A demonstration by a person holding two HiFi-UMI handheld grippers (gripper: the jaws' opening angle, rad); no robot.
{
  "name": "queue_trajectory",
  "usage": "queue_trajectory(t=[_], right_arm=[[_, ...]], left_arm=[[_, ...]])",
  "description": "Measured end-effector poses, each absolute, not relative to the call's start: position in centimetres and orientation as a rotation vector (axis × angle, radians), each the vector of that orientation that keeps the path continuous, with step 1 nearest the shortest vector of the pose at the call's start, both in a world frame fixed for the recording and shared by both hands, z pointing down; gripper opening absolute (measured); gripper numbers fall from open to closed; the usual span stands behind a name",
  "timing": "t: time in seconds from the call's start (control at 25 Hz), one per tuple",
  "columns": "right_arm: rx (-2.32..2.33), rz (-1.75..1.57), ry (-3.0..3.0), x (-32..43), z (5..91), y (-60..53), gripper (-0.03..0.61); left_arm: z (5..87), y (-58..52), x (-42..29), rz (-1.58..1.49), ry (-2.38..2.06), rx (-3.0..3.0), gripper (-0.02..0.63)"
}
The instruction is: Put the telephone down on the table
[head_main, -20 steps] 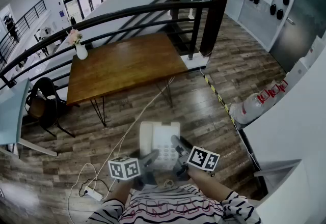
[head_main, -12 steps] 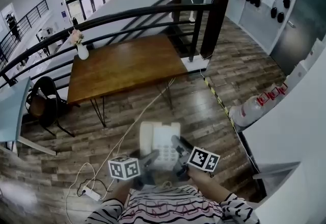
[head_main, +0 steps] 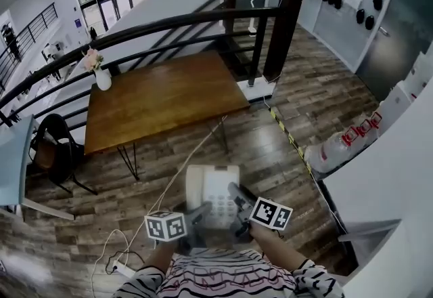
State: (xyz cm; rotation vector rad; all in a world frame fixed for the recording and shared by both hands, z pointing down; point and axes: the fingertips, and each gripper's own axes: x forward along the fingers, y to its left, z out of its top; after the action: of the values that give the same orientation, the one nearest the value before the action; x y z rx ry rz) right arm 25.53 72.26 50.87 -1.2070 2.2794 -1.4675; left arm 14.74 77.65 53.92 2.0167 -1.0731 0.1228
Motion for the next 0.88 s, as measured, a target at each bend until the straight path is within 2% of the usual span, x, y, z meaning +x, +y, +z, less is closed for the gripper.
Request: queue_trajectory(t=[0.48, 0.88], right_arm=[[-1.269, -1.442, 2.214, 14.0, 48.8, 55.2, 0.195], [-1.323, -1.435, 2.139, 6.8, 48.8, 46.8, 0.195]], left_arm=[[51.9, 59.8, 2.9, 0.17, -0.99, 2.053, 0.339], [51.8, 50.7, -4.7, 0.233, -0.926, 2.074, 0.339]])
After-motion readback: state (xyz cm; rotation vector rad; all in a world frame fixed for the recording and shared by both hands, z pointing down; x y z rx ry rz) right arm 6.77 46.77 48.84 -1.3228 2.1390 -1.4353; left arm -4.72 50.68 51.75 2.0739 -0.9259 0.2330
